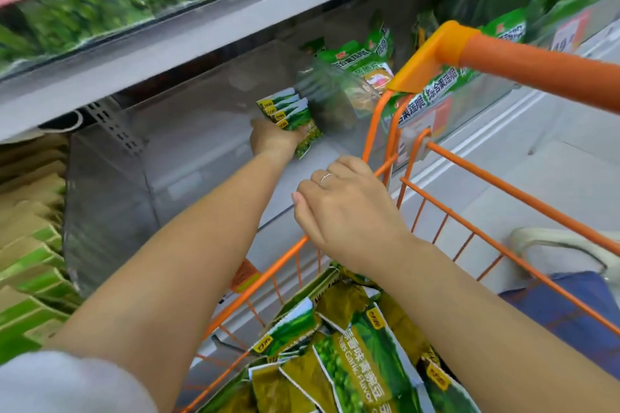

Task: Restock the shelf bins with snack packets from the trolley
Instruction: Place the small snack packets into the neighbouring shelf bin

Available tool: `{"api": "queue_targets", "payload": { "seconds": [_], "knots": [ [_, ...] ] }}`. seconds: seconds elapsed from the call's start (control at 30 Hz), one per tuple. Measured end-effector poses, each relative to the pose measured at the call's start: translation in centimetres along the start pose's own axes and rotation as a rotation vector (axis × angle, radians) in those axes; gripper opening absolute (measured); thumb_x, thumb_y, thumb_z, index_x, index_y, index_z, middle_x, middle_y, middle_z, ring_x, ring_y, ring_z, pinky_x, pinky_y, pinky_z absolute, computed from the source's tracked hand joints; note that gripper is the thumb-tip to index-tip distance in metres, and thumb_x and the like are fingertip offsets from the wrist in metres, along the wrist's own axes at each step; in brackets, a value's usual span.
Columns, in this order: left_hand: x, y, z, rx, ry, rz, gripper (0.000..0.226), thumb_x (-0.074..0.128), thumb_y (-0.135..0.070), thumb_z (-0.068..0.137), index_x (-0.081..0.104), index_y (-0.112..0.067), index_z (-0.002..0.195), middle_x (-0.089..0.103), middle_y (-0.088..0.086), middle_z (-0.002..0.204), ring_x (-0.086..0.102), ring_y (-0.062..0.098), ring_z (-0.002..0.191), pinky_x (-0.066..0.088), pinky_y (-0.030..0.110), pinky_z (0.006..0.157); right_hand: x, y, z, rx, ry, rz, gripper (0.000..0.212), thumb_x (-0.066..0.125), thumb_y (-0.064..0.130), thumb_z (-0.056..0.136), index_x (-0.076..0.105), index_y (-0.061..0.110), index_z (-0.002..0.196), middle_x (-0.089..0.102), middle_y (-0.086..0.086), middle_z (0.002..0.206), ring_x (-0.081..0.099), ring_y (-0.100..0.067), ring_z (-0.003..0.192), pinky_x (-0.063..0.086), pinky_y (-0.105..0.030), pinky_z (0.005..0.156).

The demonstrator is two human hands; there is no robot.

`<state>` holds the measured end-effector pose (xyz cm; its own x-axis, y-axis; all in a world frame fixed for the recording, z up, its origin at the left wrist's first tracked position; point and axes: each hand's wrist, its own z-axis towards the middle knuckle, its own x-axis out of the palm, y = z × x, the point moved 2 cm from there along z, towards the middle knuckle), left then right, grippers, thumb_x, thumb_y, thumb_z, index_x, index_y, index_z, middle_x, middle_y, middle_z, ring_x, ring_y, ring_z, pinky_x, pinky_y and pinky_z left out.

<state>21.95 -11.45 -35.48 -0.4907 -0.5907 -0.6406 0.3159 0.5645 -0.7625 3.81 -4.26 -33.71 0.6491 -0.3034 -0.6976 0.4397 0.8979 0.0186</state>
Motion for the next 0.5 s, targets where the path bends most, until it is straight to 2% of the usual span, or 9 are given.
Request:
{"api": "queue_targets", "payload": {
  "seconds": [0.07,0.17,0.23,0.37,0.5],
  "knots": [
    [0.2,0.4,-0.2,-0.018,0.036,0.001,0.072,0.081,-0.029,0.074,0.039,-0.003,0.127,0.059,0.010,0.122,0.059,0.027,0.111,0.050,0.034,0.089,-0.1,-0.1,0.1,0.012,0.014,0.004,0.040,0.036,0.025,0.092,0.060,0.011,0.062,0.055,-0.007,0.056,0.052,-0.029,0.057,0.040,-0.039,0.073],
    [0.4,0.8,-0.2,0.049,0.084,0.107,0.042,0.078,-0.031,0.077,0.060,-0.009,0.109,0.067,0.008,0.111,0.063,0.024,0.099,0.047,0.028,0.075,-0.2,0.1,-0.1,0.010,0.023,0.007,0.040,0.037,0.024,0.091,0.060,0.010,0.062,0.054,-0.008,0.056,0.052,-0.029,0.057,0.035,-0.038,0.074],
    [0.5,0.7,-0.2,0.105,0.076,0.173,0.027,0.073,-0.033,0.082,0.066,-0.013,0.099,0.069,0.008,0.104,0.062,0.023,0.090,0.042,0.027,0.068,-0.2,0.1,0.0,0.008,0.019,0.010,0.040,0.037,0.024,0.091,0.060,0.011,0.062,0.054,-0.007,0.056,0.051,-0.029,0.057,0.034,-0.038,0.073],
    [0.6,0.5,-0.2,0.152,0.122,0.275,0.024,0.065,-0.037,0.087,0.060,-0.015,0.096,0.064,0.006,0.098,0.055,0.023,0.083,0.038,0.027,0.068,-0.2,0.0,0.0,0.014,0.036,0.018,0.040,0.036,0.024,0.092,0.059,0.011,0.062,0.053,-0.007,0.056,0.051,-0.029,0.057,0.034,-0.037,0.073],
    [-0.7,0.3,-1.3,0.133,0.243,0.198,0.024,0.067,-0.030,0.088,0.060,-0.014,0.104,0.061,0.004,0.101,0.056,0.020,0.091,0.039,0.025,0.074,-0.5,0.1,0.1,0.005,0.083,0.015,0.039,0.037,0.024,0.091,0.058,0.011,0.062,0.053,-0.007,0.055,0.052,-0.030,0.056,0.036,-0.039,0.073]
  ]
}}
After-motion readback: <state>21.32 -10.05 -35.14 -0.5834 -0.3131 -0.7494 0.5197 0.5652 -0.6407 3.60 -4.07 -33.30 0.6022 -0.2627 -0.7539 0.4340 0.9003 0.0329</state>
